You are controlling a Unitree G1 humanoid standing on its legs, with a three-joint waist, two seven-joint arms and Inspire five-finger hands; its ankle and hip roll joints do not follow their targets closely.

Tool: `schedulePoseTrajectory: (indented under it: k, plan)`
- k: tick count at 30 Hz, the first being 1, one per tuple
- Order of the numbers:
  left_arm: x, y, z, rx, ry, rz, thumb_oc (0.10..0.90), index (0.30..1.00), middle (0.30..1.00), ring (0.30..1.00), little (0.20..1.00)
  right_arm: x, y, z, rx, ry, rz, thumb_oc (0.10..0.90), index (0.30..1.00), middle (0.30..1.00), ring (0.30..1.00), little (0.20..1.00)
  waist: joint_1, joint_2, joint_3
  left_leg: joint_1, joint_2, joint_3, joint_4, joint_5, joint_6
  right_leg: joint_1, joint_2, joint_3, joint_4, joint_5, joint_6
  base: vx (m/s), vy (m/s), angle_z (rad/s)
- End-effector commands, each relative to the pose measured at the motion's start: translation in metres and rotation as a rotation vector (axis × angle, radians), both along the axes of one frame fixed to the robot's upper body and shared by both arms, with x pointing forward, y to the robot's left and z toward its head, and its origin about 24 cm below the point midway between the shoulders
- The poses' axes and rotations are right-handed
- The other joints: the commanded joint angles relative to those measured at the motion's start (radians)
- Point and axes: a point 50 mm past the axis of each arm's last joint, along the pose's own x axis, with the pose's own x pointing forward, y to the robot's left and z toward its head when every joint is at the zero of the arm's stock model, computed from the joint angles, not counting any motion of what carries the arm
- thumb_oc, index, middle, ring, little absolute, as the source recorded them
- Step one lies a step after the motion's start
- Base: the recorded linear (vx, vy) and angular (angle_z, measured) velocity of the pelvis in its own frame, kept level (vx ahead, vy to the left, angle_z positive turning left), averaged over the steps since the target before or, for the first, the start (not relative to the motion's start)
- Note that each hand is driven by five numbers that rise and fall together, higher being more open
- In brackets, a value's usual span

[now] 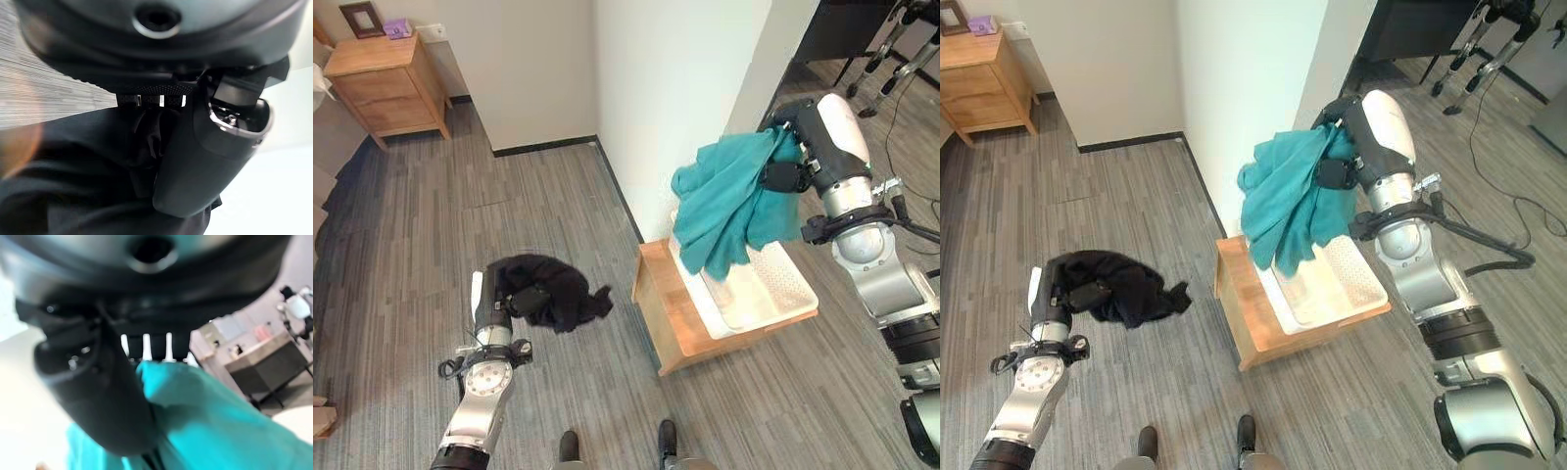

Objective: Pick up bed clothes into laundry basket.

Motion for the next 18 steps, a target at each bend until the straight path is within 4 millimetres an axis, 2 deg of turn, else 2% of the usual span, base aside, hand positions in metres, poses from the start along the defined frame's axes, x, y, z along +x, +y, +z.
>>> schedulePoseTrajectory:
  k: [1,6,11,14,18]
  plan:
    - [0.000,0.023,0.053,0.103,-0.246,0.007,0.400,0.300,0.300,0.300,0.300,-0.003,-0.009,0.055,-0.148,-0.205,-0.098,0.400,0.300,0.300,0.300,0.300,0.036,-0.093,-0.126,0.012,-0.049,-0.027,0.000,-0.118,-0.001,-0.010,-0.128,-0.031,0.005,-0.011,0.106,0.04,-0.035,0.19]
    - [-0.018,0.040,0.033,0.093,-0.153,0.056,0.400,0.300,0.300,0.300,0.300,0.001,-0.047,0.071,-0.235,-0.177,-0.284,0.400,0.300,0.300,0.300,0.300,0.048,-0.075,-0.125,0.001,-0.038,-0.031,0.000,-0.111,-0.017,-0.002,-0.121,-0.049,0.005,-0.033,0.094,0.04,-0.018,0.07]
    - [-0.027,0.049,0.025,0.085,-0.119,0.099,0.400,0.300,0.300,0.300,0.300,-0.002,-0.054,0.075,-0.274,-0.168,-0.312,0.400,0.300,0.300,0.300,0.300,0.050,-0.059,-0.127,-0.003,-0.031,-0.044,0.000,-0.107,-0.025,0.007,-0.119,-0.061,0.005,-0.049,0.088,0.05,-0.027,0.01]
    - [-0.027,0.052,0.026,0.089,-0.126,0.104,0.400,0.300,0.300,0.300,0.300,0.000,-0.059,0.077,-0.302,-0.157,-0.344,0.400,0.300,0.300,0.300,0.300,0.055,-0.047,-0.121,-0.007,-0.028,-0.049,0.000,-0.100,-0.030,0.009,-0.117,-0.067,0.005,-0.054,0.084,0.03,-0.042,0.05]
    - [-0.027,0.054,0.030,0.102,-0.138,0.099,0.400,0.300,0.300,0.300,0.300,0.002,-0.064,0.092,-0.309,-0.167,-0.384,0.400,0.300,0.300,0.300,0.300,0.058,-0.028,-0.114,-0.021,-0.024,-0.045,0.000,-0.090,-0.039,0.000,-0.113,-0.067,0.005,-0.060,0.081,0.01,-0.021,0.02]
